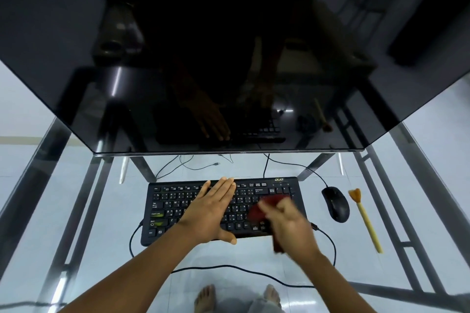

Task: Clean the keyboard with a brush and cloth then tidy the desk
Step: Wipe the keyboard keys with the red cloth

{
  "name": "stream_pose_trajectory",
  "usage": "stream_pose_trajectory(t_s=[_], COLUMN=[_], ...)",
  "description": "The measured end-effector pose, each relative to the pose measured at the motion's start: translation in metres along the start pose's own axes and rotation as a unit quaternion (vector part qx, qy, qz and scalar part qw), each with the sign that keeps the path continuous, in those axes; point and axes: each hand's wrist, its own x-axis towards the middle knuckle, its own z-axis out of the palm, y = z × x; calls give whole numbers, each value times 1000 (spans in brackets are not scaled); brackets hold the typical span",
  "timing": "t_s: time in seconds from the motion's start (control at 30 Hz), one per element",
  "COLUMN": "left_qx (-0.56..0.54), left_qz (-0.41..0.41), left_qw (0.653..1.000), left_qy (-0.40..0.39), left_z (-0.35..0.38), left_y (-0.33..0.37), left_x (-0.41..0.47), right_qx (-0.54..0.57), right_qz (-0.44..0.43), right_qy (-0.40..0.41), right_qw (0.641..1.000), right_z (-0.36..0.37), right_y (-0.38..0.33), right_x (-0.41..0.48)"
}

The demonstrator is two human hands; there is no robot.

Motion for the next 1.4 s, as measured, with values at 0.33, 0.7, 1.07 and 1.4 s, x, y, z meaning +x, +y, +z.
stream_pose_trajectory(t_s=[0.33,0.7,1.07,1.4], left_qx=[-8,-27,-218,-225], left_qz=[-3,5,-253,-243], left_qw=[1000,1000,916,909], left_qy=[-2,-2,224,253], left_z=[3,-1,28,49], left_y=[-1,-10,-98,-108], left_x=[-1,-6,-99,-101], right_qx=[-6,-32,11,14], right_qz=[25,75,74,92], right_qy=[-24,-18,-17,-16], right_qw=[999,996,997,996], right_z=[18,23,43,46], right_y=[-23,-37,-75,-79], right_x=[33,48,47,62])
